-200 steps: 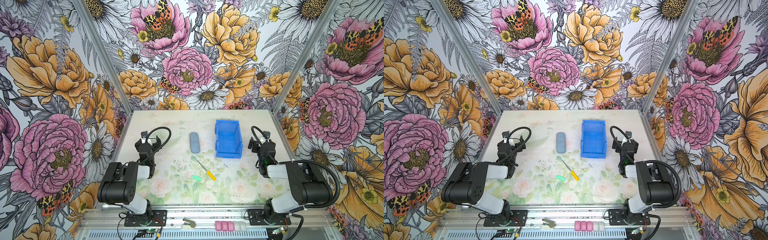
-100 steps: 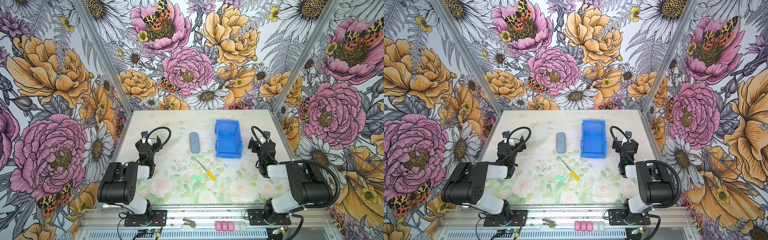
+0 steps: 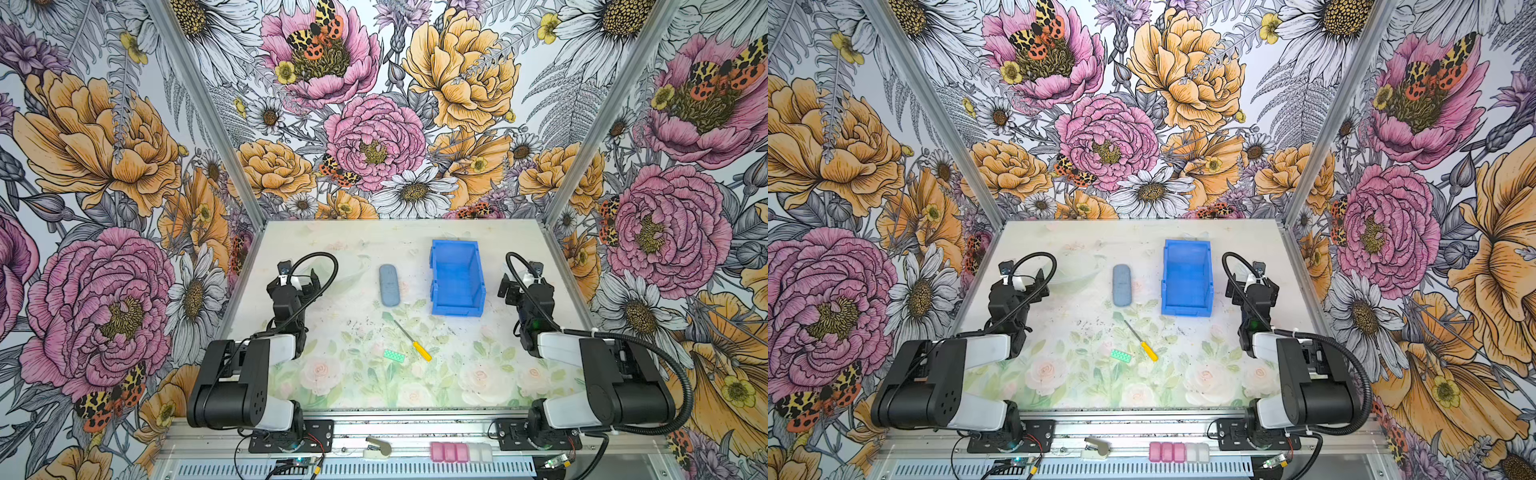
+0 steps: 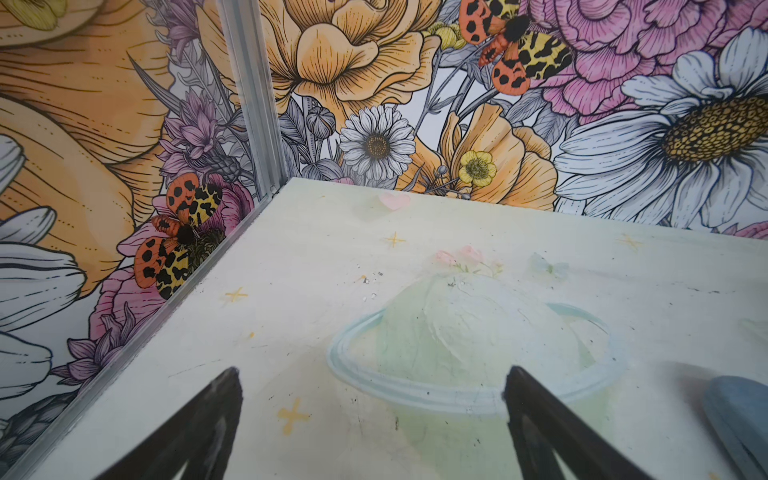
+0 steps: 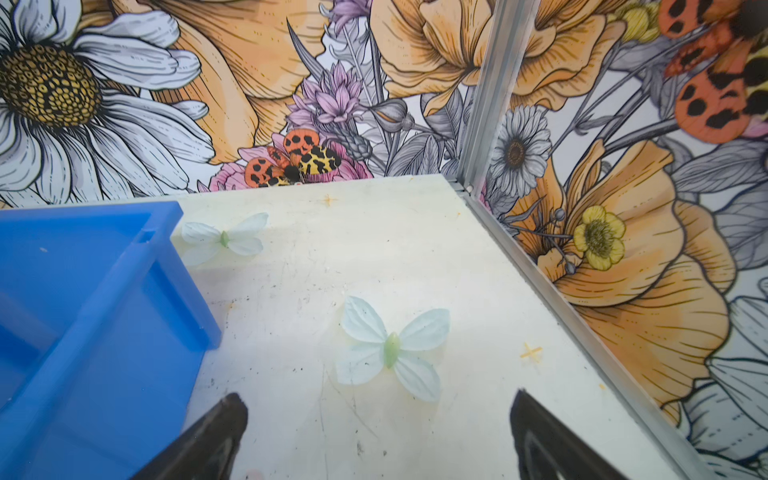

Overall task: Put the screwdriver in the bin
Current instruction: 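Move the right gripper toward the yellow-handled screwdriver while the left arm rises forward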

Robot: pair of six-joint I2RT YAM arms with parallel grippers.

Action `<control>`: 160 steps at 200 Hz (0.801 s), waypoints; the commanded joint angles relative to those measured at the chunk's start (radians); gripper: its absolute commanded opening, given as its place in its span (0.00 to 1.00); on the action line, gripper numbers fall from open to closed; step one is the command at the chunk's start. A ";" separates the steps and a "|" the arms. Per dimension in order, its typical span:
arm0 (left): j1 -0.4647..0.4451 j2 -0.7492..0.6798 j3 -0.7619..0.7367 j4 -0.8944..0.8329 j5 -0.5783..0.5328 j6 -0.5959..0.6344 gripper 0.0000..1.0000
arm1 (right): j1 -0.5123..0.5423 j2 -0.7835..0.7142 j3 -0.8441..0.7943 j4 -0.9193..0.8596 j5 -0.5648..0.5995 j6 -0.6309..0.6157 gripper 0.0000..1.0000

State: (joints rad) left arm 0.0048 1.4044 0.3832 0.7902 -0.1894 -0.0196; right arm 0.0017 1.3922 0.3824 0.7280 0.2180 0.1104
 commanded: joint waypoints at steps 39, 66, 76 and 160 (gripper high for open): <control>0.006 -0.215 0.104 -0.453 0.055 -0.095 0.99 | 0.050 -0.249 0.220 -0.656 0.150 0.134 0.99; 0.004 -0.298 0.170 -0.647 0.025 -0.213 0.99 | 0.071 -0.285 0.342 -0.923 0.157 0.216 0.99; -0.006 -0.311 0.201 -0.711 0.030 -0.232 0.99 | 0.087 -0.299 0.376 -0.985 0.146 0.243 1.00; -0.084 -0.251 0.322 -0.923 0.320 -0.363 0.99 | 0.374 -0.160 0.640 -1.303 0.163 0.380 1.00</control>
State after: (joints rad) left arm -0.0460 1.1179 0.6609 -0.0326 -0.0059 -0.3584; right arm 0.2832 1.1873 0.9668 -0.4473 0.3473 0.4435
